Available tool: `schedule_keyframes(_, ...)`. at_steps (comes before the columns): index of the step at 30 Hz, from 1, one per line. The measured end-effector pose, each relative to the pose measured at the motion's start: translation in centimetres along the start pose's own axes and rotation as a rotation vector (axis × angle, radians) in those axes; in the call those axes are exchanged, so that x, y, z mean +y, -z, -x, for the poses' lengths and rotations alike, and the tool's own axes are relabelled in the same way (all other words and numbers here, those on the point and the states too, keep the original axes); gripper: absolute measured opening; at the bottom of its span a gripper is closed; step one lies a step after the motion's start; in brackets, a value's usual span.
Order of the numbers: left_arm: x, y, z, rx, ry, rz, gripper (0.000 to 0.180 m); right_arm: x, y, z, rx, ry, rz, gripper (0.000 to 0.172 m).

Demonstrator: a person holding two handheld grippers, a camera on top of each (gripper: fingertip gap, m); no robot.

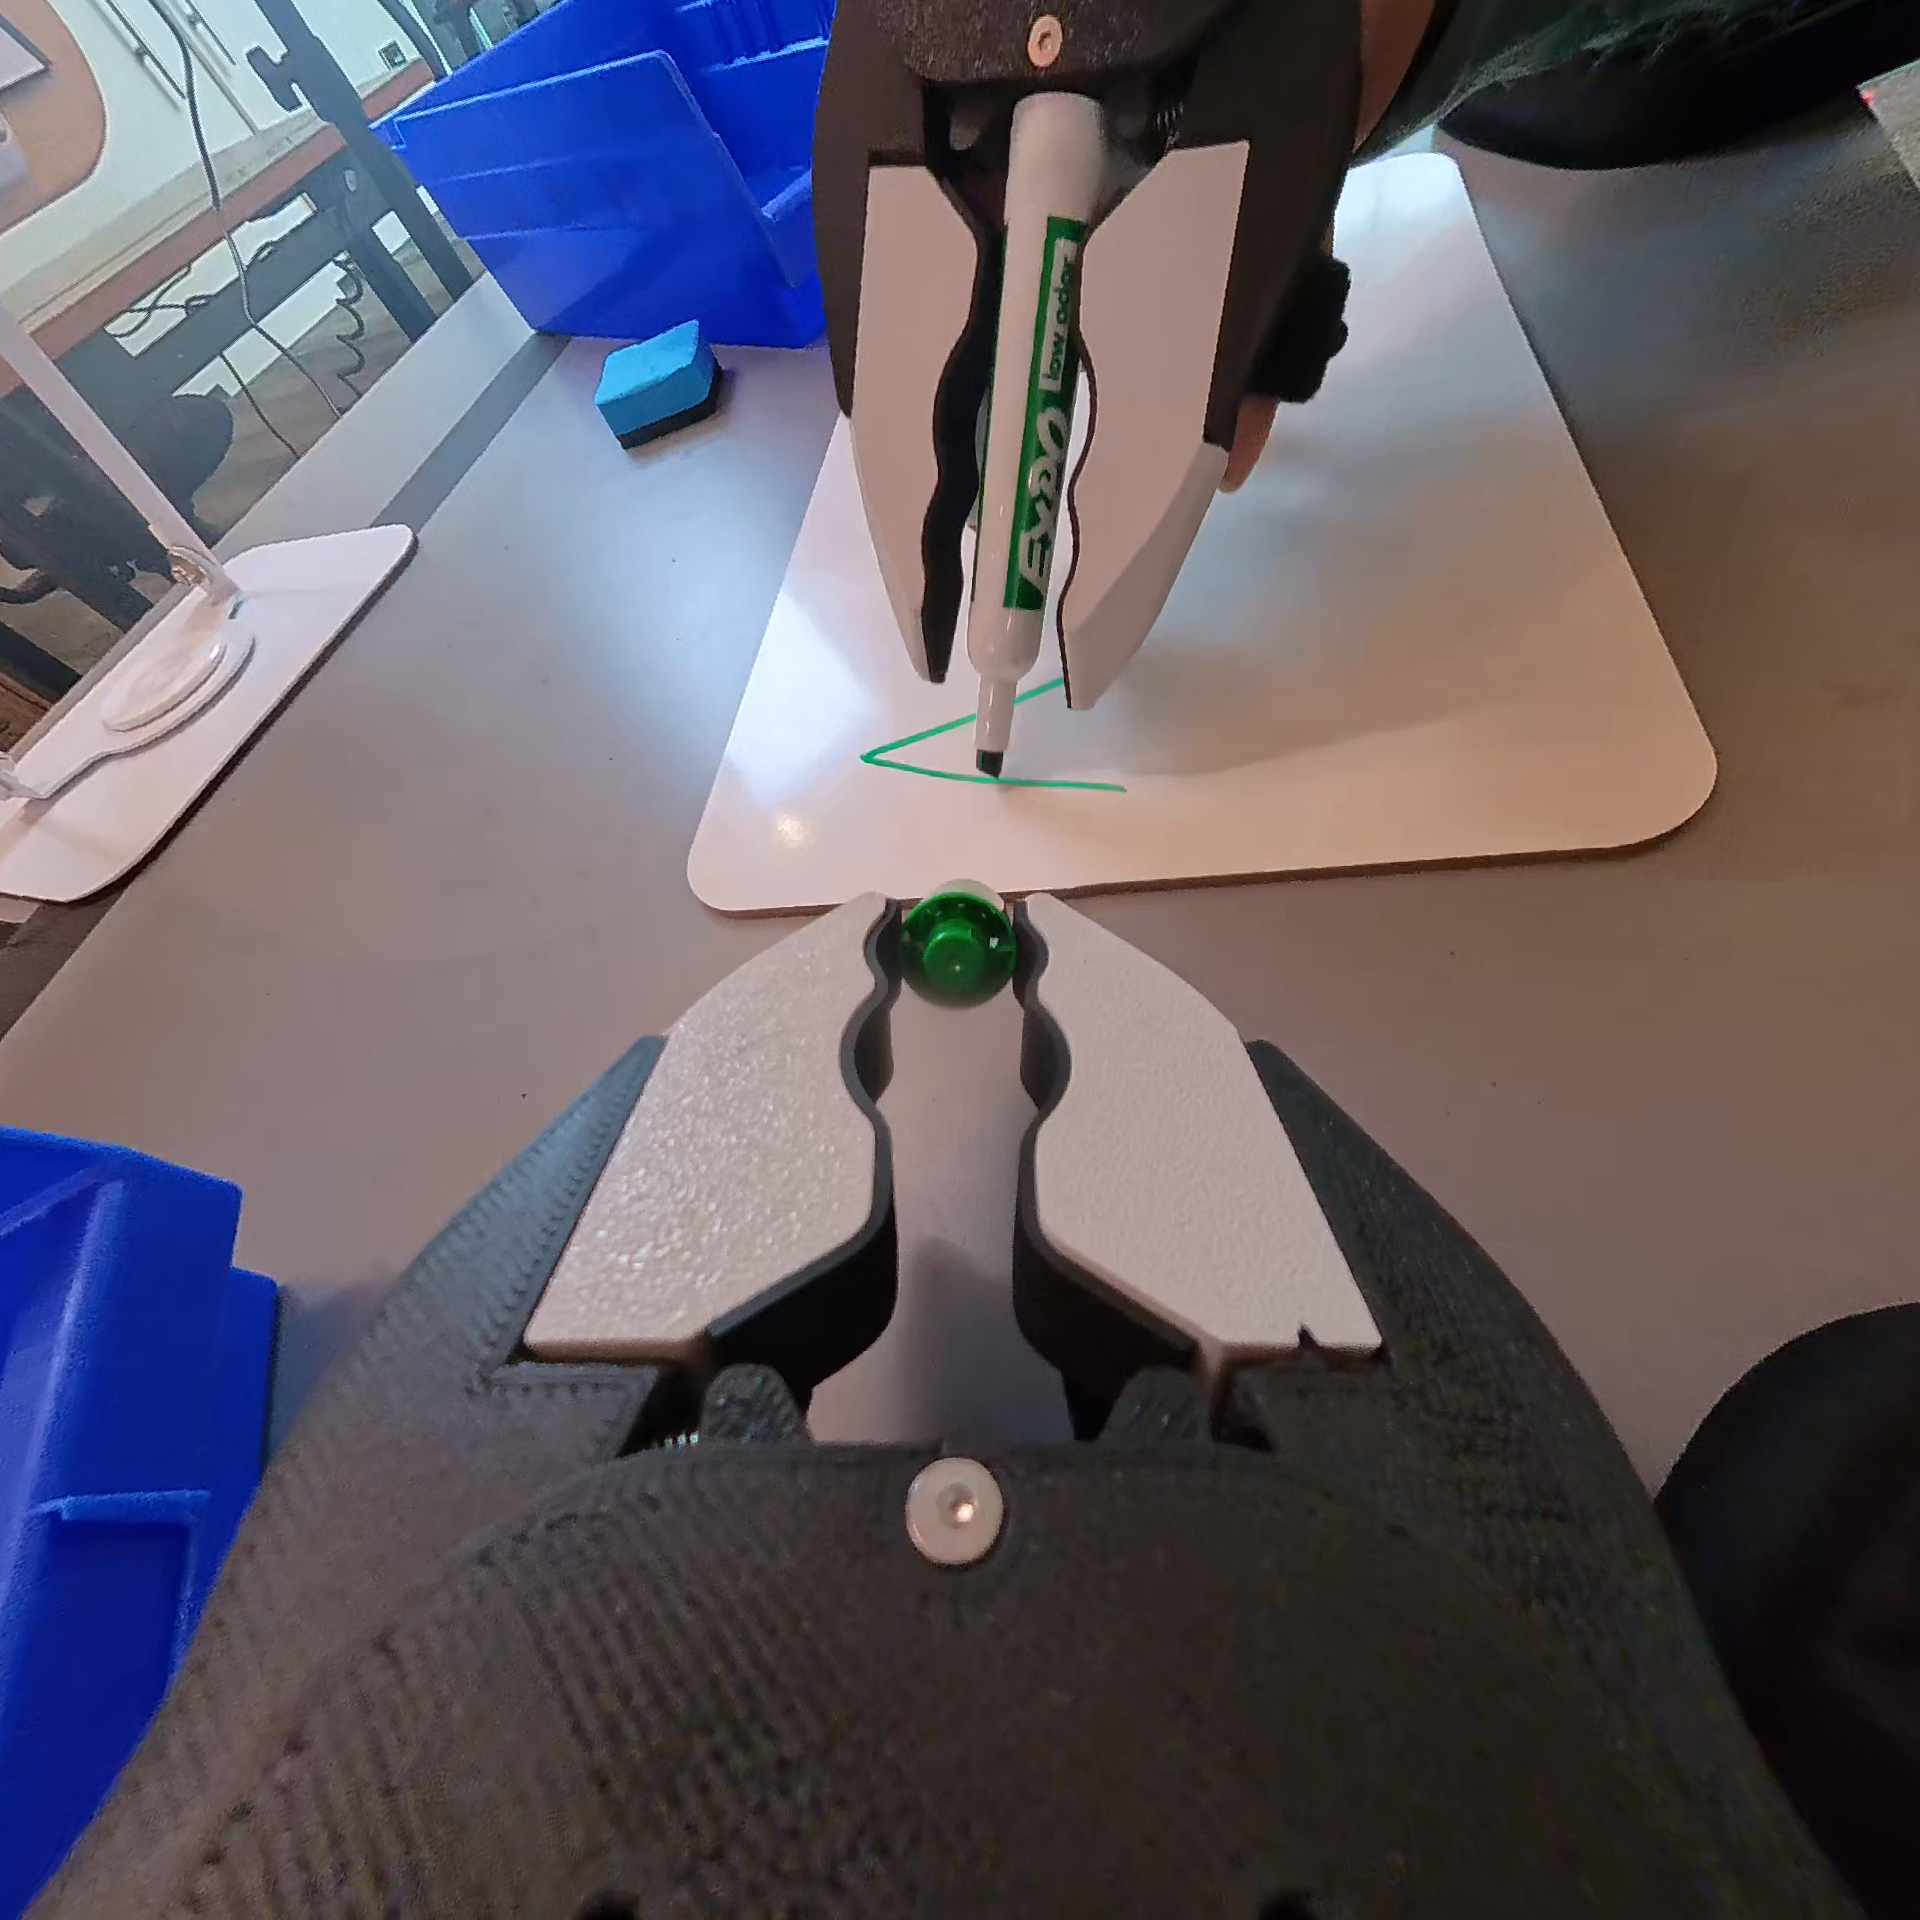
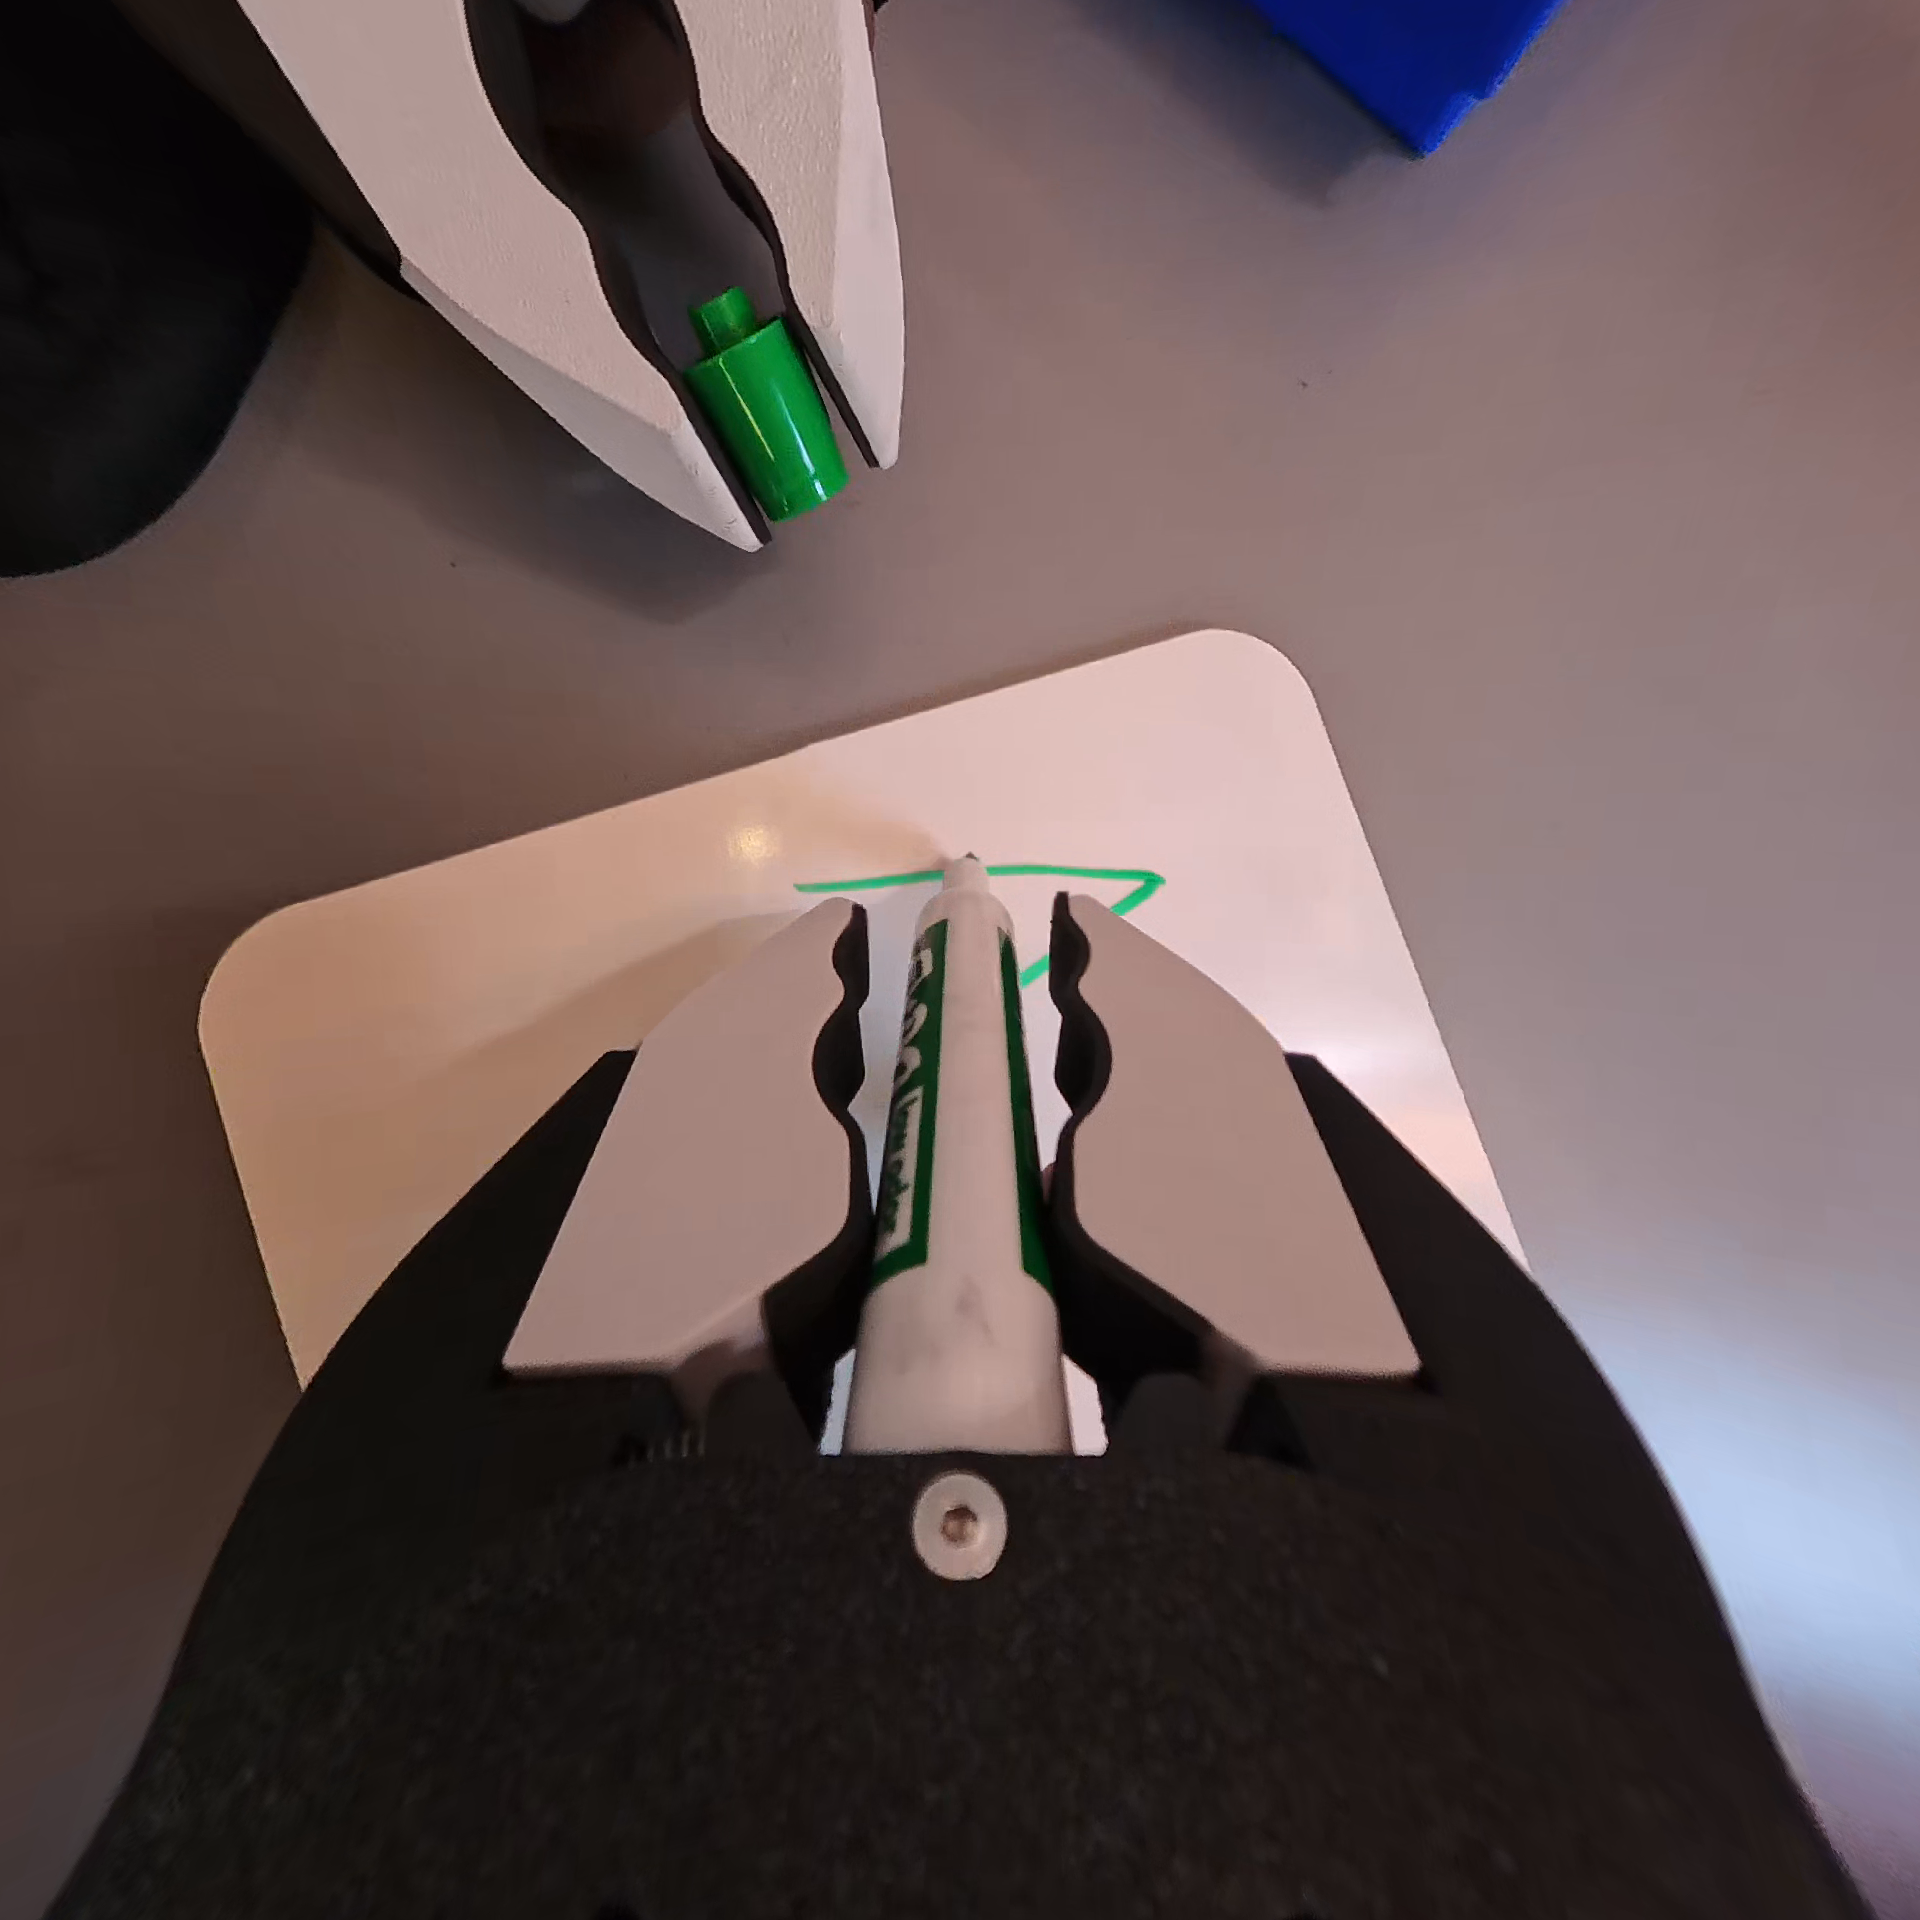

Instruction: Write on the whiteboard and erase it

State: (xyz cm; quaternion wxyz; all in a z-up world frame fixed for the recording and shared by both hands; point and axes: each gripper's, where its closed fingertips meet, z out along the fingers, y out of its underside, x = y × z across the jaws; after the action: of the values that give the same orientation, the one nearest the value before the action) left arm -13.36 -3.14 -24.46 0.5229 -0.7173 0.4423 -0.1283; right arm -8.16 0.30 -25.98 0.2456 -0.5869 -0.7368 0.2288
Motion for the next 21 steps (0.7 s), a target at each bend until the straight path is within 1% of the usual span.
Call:
schedule_keyframes(3,0.0,0.0,0.0,0.000,0.000,0.001,0.020,0.3,-0.1,0.0,0.001,0.000,0.021,0.035)
schedule_keyframes(8,0.0,0.0,0.0,0.000,0.000,0.002,0.020,1.9,1.1,-0.7,0.031,-0.021,0.065,0.035)
schedule_keyframes(11,0.1,-0.1,0.0,-0.002,0.000,0.005,0.020,2.4,1.6,-0.8,0.038,-0.036,0.065,0.035)
schedule_keyframes(13,0.0,-0.1,0.0,-0.004,-0.002,0.005,0.020,1.8,1.9,-0.8,0.032,-0.056,0.026,0.035)
schedule_keyframes(16,0.0,0.0,0.0,-0.005,0.001,0.003,0.020,1.9,2.5,-2.1,0.081,-0.056,0.025,0.035)
schedule_keyframes(21,-0.6,0.2,-0.1,0.011,0.033,-0.030,0.020,2.6,2.3,-3.9,0.095,-0.104,0.033,0.034)
